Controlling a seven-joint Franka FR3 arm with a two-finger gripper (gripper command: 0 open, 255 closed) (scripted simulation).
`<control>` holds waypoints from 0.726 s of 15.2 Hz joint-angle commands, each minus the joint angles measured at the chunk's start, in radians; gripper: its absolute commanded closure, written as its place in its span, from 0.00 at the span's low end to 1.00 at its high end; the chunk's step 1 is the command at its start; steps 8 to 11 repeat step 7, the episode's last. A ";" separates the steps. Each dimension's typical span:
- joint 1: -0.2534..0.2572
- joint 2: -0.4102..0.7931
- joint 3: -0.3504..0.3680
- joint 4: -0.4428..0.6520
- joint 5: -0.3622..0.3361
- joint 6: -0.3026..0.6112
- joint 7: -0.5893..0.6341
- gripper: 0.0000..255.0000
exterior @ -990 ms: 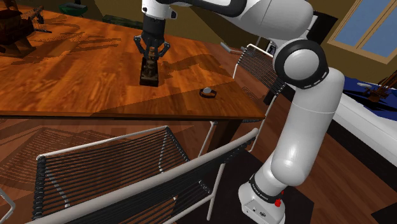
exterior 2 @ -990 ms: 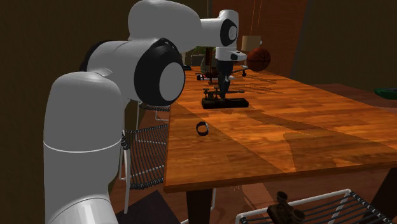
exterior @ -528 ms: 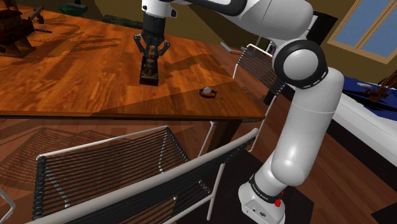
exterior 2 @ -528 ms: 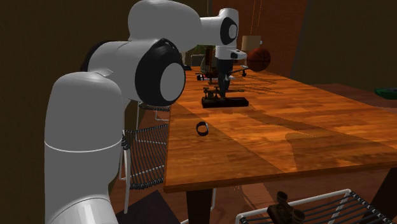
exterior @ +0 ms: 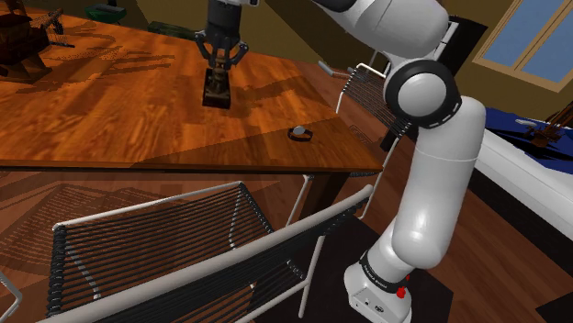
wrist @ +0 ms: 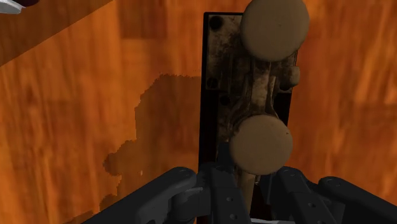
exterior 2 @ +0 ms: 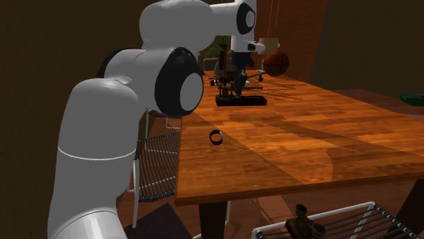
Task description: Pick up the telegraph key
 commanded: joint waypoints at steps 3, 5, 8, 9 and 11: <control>0.022 0.051 0.001 0.136 -0.017 -0.086 0.005 1.00; 0.038 0.086 0.000 0.222 -0.029 -0.137 0.007 1.00; 0.039 0.089 -0.001 0.229 -0.030 -0.141 0.007 1.00; 0.039 0.089 -0.001 0.229 -0.030 -0.141 0.007 1.00; 0.039 0.089 -0.001 0.229 -0.030 -0.141 0.007 1.00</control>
